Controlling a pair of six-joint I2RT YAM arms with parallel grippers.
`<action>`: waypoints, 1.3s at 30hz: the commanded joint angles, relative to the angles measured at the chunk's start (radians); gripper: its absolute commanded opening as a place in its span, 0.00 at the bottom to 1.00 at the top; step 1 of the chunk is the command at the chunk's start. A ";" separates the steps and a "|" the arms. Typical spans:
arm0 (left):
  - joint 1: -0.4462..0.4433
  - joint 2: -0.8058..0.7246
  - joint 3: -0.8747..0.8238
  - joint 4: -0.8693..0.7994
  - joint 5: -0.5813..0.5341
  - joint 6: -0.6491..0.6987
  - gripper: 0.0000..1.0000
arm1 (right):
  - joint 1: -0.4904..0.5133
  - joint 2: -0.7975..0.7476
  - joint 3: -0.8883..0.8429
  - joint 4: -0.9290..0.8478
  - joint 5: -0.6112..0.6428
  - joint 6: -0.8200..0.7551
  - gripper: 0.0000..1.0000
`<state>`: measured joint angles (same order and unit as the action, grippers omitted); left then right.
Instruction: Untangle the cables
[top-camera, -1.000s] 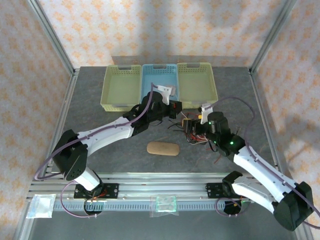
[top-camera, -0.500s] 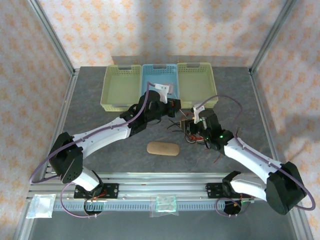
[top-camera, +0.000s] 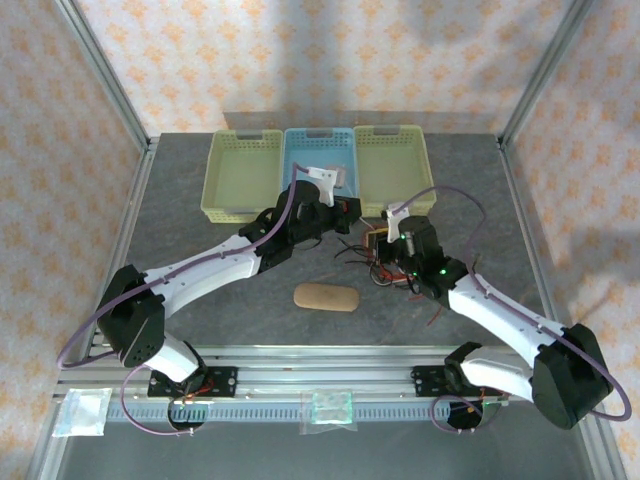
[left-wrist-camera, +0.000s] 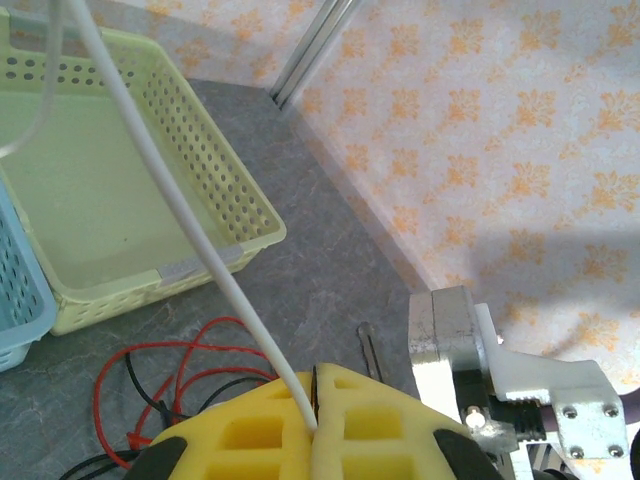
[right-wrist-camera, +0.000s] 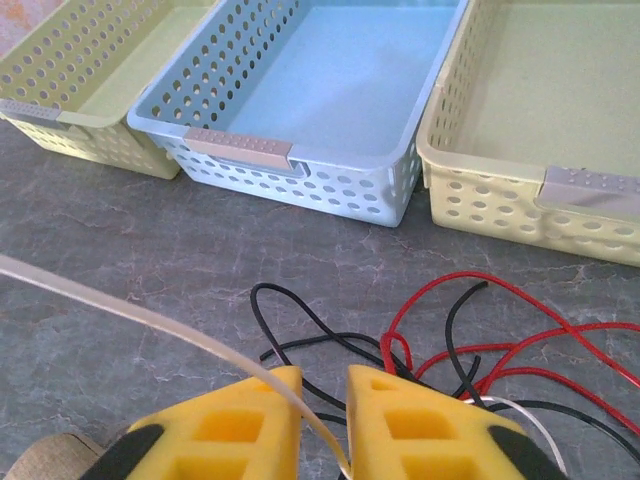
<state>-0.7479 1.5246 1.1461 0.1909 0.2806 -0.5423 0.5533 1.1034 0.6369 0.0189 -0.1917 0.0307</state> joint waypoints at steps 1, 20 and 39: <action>0.020 -0.038 0.022 0.055 0.032 -0.031 0.00 | -0.001 -0.015 0.042 0.028 -0.007 0.011 0.14; 0.044 -0.081 -0.084 0.198 0.005 -0.075 0.63 | -0.001 -0.118 0.128 -0.056 0.095 0.225 0.00; -0.069 0.159 0.020 0.043 -0.204 -0.177 0.60 | -0.001 -0.216 0.174 -0.084 0.000 0.225 0.00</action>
<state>-0.8108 1.6588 1.1305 0.2386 0.1112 -0.6746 0.5533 0.9092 0.7940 -0.0559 -0.1802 0.2687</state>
